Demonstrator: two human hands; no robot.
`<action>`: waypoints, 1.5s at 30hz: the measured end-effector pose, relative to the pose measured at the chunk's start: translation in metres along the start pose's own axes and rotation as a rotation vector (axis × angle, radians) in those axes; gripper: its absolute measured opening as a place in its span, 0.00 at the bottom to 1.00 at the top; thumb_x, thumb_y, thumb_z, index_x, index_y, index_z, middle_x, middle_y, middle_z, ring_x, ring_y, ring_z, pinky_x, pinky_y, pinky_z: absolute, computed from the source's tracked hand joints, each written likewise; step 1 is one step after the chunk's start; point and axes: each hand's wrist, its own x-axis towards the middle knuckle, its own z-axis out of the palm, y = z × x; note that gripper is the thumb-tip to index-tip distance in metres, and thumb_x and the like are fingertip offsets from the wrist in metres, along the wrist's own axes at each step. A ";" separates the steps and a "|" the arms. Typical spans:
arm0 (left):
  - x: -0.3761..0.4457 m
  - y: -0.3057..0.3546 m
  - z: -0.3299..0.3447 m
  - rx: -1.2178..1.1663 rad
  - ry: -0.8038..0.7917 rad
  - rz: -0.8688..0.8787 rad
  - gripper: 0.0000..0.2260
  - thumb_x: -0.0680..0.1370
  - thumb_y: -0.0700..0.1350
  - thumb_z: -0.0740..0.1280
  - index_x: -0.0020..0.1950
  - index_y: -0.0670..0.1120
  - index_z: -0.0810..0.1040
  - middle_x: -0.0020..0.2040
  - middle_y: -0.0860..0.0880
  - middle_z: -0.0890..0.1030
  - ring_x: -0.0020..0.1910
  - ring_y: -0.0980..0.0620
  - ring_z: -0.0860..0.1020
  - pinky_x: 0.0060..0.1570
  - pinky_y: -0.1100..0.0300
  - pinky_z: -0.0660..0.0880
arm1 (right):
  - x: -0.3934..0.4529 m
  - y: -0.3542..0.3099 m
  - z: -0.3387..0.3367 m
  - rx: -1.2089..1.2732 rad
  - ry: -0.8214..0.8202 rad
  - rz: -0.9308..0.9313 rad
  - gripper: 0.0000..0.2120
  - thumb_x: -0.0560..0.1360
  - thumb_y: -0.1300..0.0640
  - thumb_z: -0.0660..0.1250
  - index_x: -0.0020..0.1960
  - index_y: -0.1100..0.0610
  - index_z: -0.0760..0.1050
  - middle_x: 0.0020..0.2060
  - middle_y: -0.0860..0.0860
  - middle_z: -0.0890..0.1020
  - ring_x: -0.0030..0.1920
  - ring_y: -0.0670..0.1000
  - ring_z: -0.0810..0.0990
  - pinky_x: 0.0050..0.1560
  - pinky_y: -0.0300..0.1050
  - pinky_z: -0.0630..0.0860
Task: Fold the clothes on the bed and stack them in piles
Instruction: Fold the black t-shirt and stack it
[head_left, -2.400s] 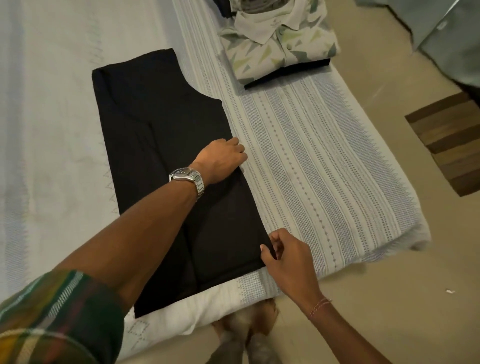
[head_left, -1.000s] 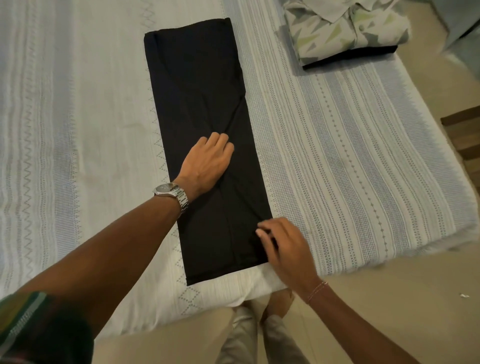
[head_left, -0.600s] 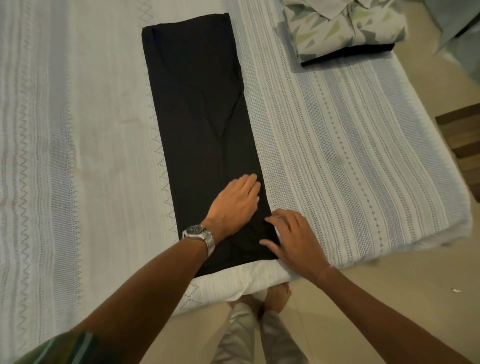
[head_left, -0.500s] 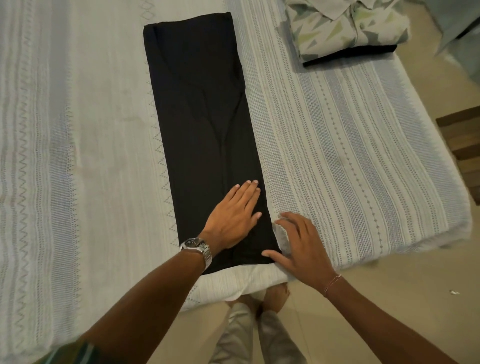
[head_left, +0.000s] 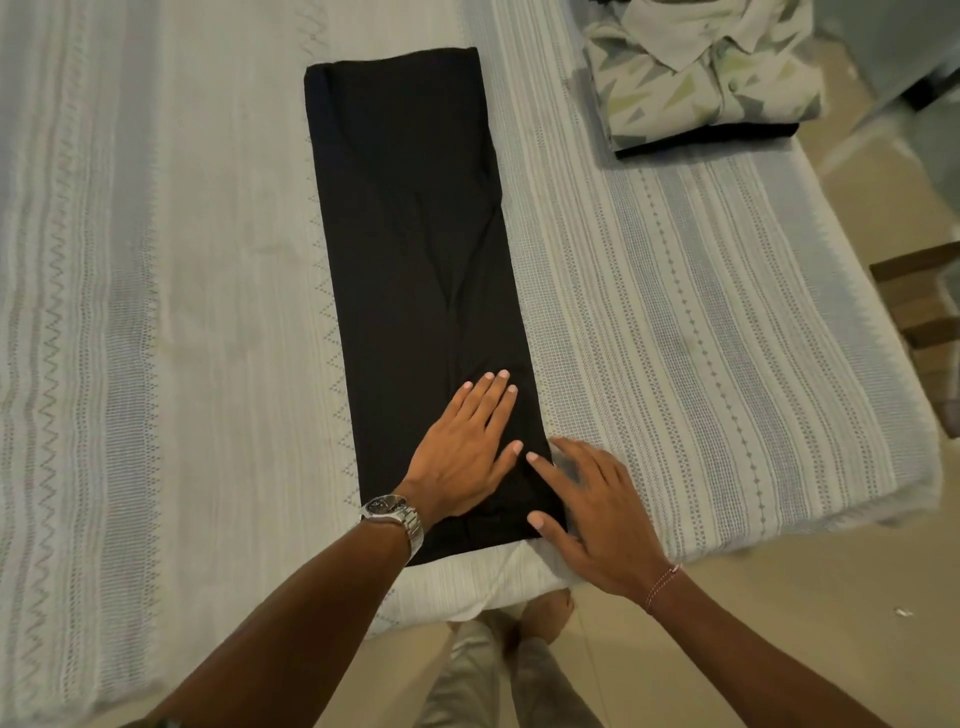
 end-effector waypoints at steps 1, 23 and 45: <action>0.002 -0.002 -0.004 -0.014 0.025 -0.009 0.29 0.86 0.58 0.48 0.82 0.41 0.56 0.82 0.42 0.56 0.81 0.45 0.55 0.80 0.48 0.54 | 0.007 -0.001 -0.003 0.042 0.020 0.036 0.30 0.83 0.35 0.52 0.78 0.50 0.67 0.76 0.54 0.68 0.75 0.54 0.66 0.74 0.54 0.64; 0.185 -0.092 -0.105 -0.190 0.135 -0.506 0.18 0.80 0.51 0.66 0.66 0.43 0.71 0.62 0.45 0.74 0.60 0.47 0.74 0.59 0.54 0.73 | 0.332 0.020 -0.085 0.670 0.147 0.580 0.20 0.78 0.51 0.73 0.66 0.58 0.76 0.49 0.48 0.81 0.42 0.39 0.78 0.42 0.27 0.70; 0.216 -0.149 -0.111 -0.795 0.334 -0.675 0.10 0.73 0.45 0.77 0.44 0.47 0.76 0.34 0.54 0.79 0.31 0.56 0.78 0.32 0.61 0.76 | 0.424 0.004 -0.099 0.518 -0.005 0.574 0.11 0.73 0.45 0.76 0.46 0.49 0.78 0.39 0.47 0.84 0.42 0.46 0.84 0.45 0.45 0.81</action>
